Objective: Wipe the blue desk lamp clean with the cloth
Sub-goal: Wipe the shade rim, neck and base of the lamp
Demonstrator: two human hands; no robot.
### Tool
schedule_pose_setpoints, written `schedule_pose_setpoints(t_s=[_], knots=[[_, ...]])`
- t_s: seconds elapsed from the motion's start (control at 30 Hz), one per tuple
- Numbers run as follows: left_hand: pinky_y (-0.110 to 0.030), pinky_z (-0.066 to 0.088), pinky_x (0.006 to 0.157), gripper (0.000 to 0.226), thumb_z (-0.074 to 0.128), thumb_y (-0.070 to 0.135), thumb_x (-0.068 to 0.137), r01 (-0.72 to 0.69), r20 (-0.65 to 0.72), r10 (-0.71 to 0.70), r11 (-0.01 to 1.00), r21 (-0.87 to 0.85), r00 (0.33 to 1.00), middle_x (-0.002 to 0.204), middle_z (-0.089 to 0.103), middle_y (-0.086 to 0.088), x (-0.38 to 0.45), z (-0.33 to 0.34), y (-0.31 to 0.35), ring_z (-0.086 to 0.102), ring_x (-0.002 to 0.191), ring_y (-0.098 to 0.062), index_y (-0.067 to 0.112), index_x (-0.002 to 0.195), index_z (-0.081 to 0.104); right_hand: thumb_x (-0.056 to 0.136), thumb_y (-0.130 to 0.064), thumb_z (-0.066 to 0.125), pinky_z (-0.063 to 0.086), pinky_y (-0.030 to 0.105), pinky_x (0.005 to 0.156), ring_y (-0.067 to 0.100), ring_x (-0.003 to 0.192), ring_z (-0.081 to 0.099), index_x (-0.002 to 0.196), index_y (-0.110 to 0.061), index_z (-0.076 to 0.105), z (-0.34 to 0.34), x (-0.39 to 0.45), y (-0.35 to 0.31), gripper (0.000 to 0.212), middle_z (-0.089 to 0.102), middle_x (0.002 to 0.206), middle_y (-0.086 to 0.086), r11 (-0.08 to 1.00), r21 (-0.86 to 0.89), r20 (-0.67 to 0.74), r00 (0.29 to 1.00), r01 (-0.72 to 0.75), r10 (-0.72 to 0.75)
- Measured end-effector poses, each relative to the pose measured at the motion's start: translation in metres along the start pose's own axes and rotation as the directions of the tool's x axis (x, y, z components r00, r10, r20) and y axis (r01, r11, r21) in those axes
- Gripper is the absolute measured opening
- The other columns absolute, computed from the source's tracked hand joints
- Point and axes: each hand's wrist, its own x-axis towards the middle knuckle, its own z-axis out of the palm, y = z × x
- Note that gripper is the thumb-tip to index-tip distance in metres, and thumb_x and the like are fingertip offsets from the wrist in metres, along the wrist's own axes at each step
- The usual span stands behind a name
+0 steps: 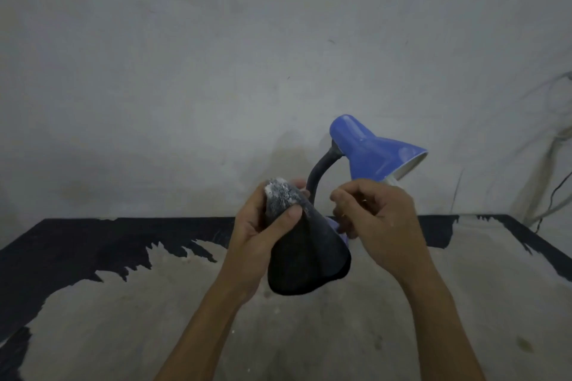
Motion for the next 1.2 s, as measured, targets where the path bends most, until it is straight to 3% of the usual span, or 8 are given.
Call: schedule_pose_setpoints(t_s=[0.3,0.43,0.57,0.63,0.8,0.9,1.03,1.2], knots=[[-0.018,0.055,0.089,0.049,0.060,0.029,0.090,-0.073,-0.077,0.093,0.972,0.224,0.993,0.125,0.064,0.027,-0.003,0.026,-0.003,0.063,0.113,0.004,0.045,0.134,0.044,0.089,-0.011,0.066,0.043,0.024,0.059,0.007,0.063,0.054,0.087,-0.010,0.065,-0.034,-0.003,0.012,0.003,0.062,0.074,0.003,0.998,0.005,-0.587,0.808,-0.061,0.053],[-0.020,0.051,0.097,0.057,0.064,0.025,0.094,-0.082,-0.124,0.139,0.922,0.378,0.983,0.137,0.050,0.030,0.006,0.029,-0.015,0.054,0.122,0.005,0.058,0.131,0.034,0.080,-0.051,0.072,0.046,0.021,0.086,0.007,0.113,0.054,0.139,-0.030,0.045,-0.039,-0.001,0.024,0.069,0.050,0.134,-0.006,0.975,0.061,-0.442,0.870,-0.215,0.219],[-0.008,0.045,0.085,0.048,0.058,0.024,0.094,-0.189,-0.064,0.261,0.828,0.528,0.963,0.122,0.052,0.023,0.023,0.034,-0.012,0.054,0.107,0.010,0.049,0.131,0.041,0.060,-0.076,0.069,0.038,0.035,0.108,0.008,0.141,0.033,0.155,-0.042,0.015,-0.034,0.005,0.030,0.115,0.027,0.159,-0.013,0.959,0.085,-0.288,0.914,-0.271,0.284],[-0.008,0.045,0.081,0.046,0.055,0.021,0.092,-0.234,-0.030,0.313,0.767,0.597,0.949,0.114,0.050,0.002,0.034,0.036,-0.008,0.053,0.100,0.002,0.026,0.137,0.046,0.064,-0.073,0.076,0.039,0.032,0.104,0.003,0.131,0.041,0.156,-0.042,0.008,-0.031,0.009,0.032,0.119,0.037,0.151,-0.018,0.952,0.113,-0.231,0.924,-0.285,0.304],[-0.007,0.044,0.077,0.049,0.054,0.005,0.097,-0.320,0.120,0.341,0.625,0.712,0.932,0.113,0.039,0.005,0.061,0.042,0.010,0.051,0.096,0.003,0.014,0.145,0.045,0.070,-0.049,0.081,0.047,0.012,0.078,-0.027,0.088,0.056,0.155,-0.043,0.009,-0.026,0.011,0.036,0.112,0.043,0.110,-0.042,0.949,0.190,-0.226,0.929,-0.253,0.293],[-0.017,0.048,0.084,0.047,0.047,0.011,0.102,-0.426,0.234,0.392,0.526,0.737,0.890,0.126,0.040,0.005,0.084,0.051,0.024,0.053,0.101,-0.003,0.019,0.148,0.043,0.067,-0.049,0.081,0.049,0.012,0.077,-0.025,0.090,0.058,0.154,-0.045,0.011,-0.025,0.012,0.038,0.112,0.048,0.102,-0.052,0.947,0.220,-0.236,0.929,-0.233,0.284],[-0.049,0.034,0.117,0.045,0.042,0.013,0.106,-0.459,0.348,0.307,0.462,0.759,0.886,0.158,0.035,-0.008,0.118,0.062,0.031,0.034,0.146,-0.028,0.012,0.151,0.039,0.070,-0.045,0.080,0.050,0.008,0.073,-0.025,0.091,0.058,0.156,-0.041,0.009,-0.023,0.013,0.044,0.112,0.047,0.100,-0.057,0.953,0.227,-0.242,0.937,-0.199,0.253],[-0.044,0.019,0.125,0.060,0.037,0.000,0.096,-0.466,0.452,0.122,0.322,0.824,0.884,0.167,0.018,-0.004,0.127,0.075,0.033,0.020,0.152,-0.024,0.009,0.155,0.029,0.067,-0.049,0.079,0.052,0.013,0.078,-0.019,0.095,0.061,0.156,-0.040,0.009,-0.021,0.012,0.046,0.114,0.045,0.116,-0.037,0.954,0.257,-0.243,0.945,-0.156,0.221]])
